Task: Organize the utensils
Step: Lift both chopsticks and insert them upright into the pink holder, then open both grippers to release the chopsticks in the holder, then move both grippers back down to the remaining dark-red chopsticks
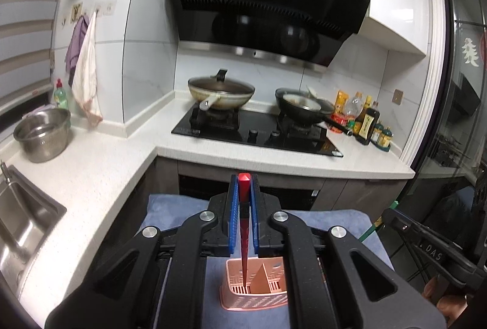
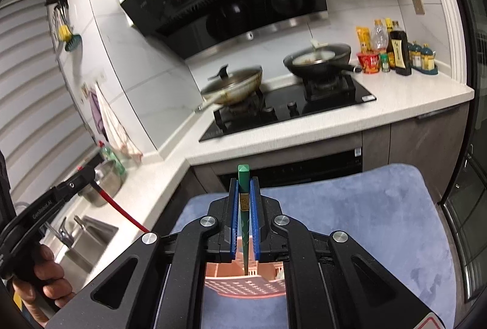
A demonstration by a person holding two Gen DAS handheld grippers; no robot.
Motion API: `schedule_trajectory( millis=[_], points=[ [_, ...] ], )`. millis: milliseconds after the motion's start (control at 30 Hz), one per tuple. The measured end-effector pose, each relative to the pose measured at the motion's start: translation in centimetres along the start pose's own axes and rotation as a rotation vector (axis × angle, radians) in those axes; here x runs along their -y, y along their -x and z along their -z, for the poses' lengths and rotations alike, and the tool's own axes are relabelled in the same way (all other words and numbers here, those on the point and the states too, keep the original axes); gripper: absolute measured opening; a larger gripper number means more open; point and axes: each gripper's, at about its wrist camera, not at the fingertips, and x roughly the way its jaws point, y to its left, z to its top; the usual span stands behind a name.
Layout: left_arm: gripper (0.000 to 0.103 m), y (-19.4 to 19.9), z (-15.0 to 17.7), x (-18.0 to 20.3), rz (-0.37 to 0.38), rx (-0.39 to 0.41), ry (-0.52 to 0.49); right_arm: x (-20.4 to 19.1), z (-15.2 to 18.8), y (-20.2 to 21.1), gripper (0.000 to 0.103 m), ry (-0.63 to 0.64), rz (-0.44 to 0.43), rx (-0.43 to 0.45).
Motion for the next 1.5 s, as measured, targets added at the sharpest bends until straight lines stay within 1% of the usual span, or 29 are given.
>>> schedule_trajectory(
  millis=[200,433,467,500,533,567,733,900,1067,1267,1400,1500],
  points=[
    [0.007,-1.4,1.2,-0.3,-0.006,-0.04,0.003,0.2,1.1,-1.6,0.007,0.0,0.017,-0.038],
    [0.008,-2.3,2.1,-1.2,-0.008,-0.069,0.025,0.8,1.8,-2.2,0.009,-0.009,0.037,-0.059],
    [0.013,-2.2,2.2,-1.2,-0.013,-0.069,0.027,0.8,1.8,-2.1,0.011,-0.01,0.042,-0.052],
    [0.02,-2.2,2.3,-1.4,-0.028,-0.072,0.031,0.8,1.8,-2.0,0.012,-0.007,0.046,-0.05],
    [0.042,-2.2,2.3,-1.5,-0.043,-0.075,0.039,0.8,1.8,-1.9,0.014,-0.003,0.05,-0.046],
    [0.052,-2.0,2.3,-1.8,-0.054,-0.069,0.053,0.8,1.8,-1.9,0.015,-0.001,0.055,-0.043],
    [0.053,-1.2,2.2,-2.5,-0.062,-0.066,0.072,0.7,1.6,-0.8,0.017,0.008,0.058,-0.027],
    [0.052,-0.1,2.3,-2.5,-0.073,-0.068,0.068,0.2,1.7,0.6,0.017,0.023,0.052,-0.017],
    [0.053,2.0,2.6,-2.5,-0.077,-0.057,0.061,-0.5,2.5,2.5,0.017,0.046,0.045,-0.018],
    [0.053,5.3,4.2,-2.7,-0.071,-0.058,0.054,-0.9,5.1,5.3,0.017,0.066,0.043,-0.047],
    [0.053,7.6,6.6,-2.9,-0.069,-0.086,0.048,-0.7,8.0,7.5,0.017,0.069,0.047,-0.076],
    [0.053,9.0,8.9,-3.0,-0.089,-0.109,0.029,-0.6,11.3,9.2,0.018,0.088,0.074,-0.109]
  ],
)
